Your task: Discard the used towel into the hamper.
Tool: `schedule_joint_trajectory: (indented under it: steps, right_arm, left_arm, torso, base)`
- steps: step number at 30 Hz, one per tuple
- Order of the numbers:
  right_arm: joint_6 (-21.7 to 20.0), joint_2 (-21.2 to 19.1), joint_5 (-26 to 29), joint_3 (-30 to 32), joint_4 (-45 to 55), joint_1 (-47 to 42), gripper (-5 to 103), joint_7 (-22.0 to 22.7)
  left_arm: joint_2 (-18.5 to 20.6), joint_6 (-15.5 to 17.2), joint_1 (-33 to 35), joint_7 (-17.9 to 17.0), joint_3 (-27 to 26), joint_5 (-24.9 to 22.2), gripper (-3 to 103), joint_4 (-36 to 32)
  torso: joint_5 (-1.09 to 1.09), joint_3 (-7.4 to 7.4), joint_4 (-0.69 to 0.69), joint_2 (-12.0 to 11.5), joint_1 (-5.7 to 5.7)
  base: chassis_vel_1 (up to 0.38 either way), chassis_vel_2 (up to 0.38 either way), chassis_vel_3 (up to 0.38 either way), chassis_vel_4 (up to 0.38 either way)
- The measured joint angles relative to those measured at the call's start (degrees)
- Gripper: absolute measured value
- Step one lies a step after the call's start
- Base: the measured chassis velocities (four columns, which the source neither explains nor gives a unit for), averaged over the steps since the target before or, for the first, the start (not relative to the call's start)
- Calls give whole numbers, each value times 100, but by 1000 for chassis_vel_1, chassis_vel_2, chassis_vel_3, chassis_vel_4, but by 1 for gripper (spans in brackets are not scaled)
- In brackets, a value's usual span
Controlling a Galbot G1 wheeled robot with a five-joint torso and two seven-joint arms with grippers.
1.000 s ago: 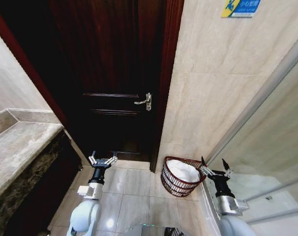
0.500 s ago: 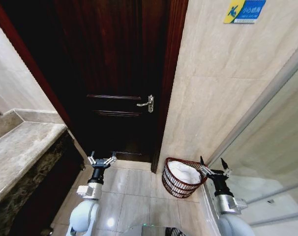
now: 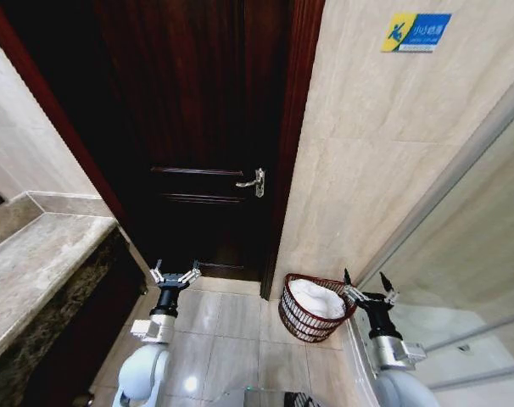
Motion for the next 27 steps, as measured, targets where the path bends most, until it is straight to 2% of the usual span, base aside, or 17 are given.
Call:
schedule_joint_trajectory:
  steps: [27]
  right_arm:
    - [41,27,-8,1,53,-70,100,6]
  left_arm:
    - [23,-104,39,1,-28,-22,100,8]
  torso:
    - [0,492,0,909,416]
  base:
    - [0,0,0,0]
